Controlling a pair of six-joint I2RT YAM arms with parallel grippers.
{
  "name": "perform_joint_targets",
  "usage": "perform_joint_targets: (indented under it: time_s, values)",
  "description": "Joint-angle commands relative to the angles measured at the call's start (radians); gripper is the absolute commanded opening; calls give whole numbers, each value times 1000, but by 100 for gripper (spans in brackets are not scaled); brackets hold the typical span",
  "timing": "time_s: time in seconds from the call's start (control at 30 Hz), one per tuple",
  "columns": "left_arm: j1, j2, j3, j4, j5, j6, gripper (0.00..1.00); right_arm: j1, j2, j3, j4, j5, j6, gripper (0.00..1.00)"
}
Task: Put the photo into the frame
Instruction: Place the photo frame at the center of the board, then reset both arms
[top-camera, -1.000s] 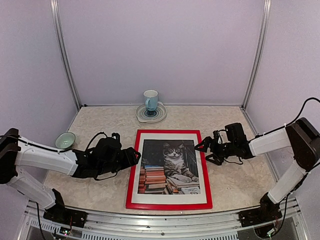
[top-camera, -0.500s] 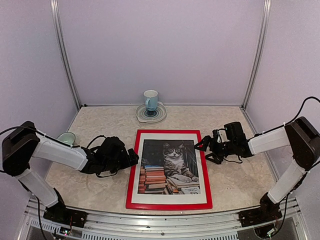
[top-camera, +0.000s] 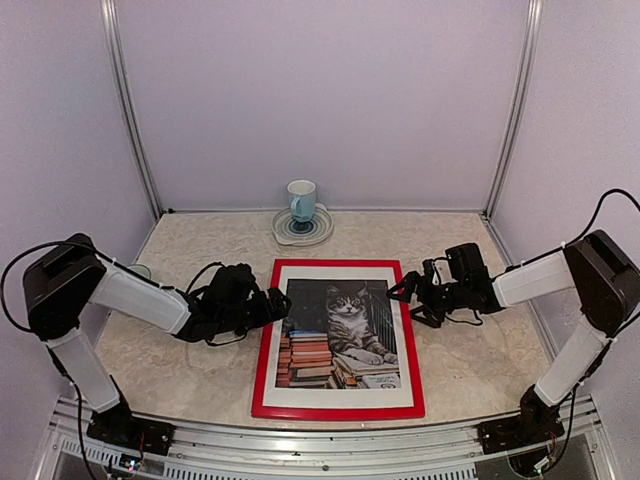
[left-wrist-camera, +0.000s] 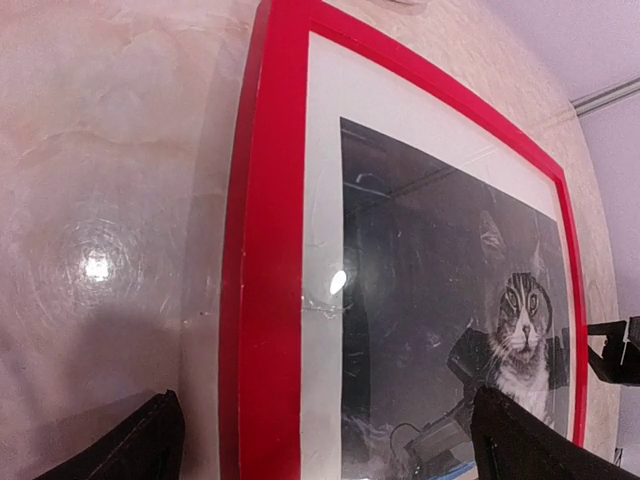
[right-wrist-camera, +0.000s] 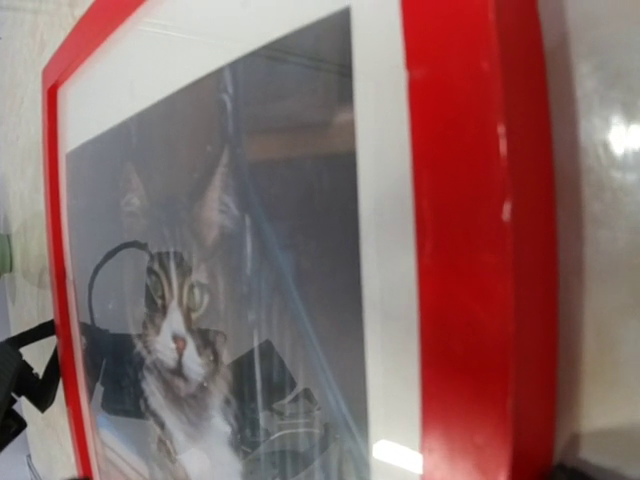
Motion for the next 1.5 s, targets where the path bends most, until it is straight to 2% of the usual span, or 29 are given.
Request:
perform_joint_targets:
  time_s: [0.0, 0.2, 0.43, 0.57, 0.73, 0.83, 0.93, 1.07, 1.23, 1.47]
  values:
    - [7, 57, 26, 21, 59, 21, 99, 10, 42, 38, 14, -6, -12, 99]
    - [24, 111, 79, 73, 114, 28, 99, 10, 89, 84, 24, -3, -11, 99]
    - [57, 150, 176, 47, 126, 52, 99, 10, 147, 158, -5, 6, -31, 99]
    - [59, 116, 137, -7, 103, 40, 99, 10, 127, 227, -210, 135, -127, 99]
    - [63, -20, 44, -62, 38, 46, 99, 10, 72, 328, -535, 448, -276, 99]
    - [68, -127, 22, -118, -16, 85, 99, 9, -4, 343, -599, 593, -366, 99]
    - [72, -227, 29, -203, -90, 148, 99, 10, -128, 312, -562, 629, -481, 99]
    - [84, -412, 52, -296, -201, 241, 99, 10, -369, 210, -408, 569, -644, 99]
    - [91, -619, 49, -353, -322, 286, 99, 10, -640, 166, -342, 463, -751, 99]
    - [94, -798, 44, -453, -420, 331, 99, 10, -865, 109, -301, 522, -781, 99]
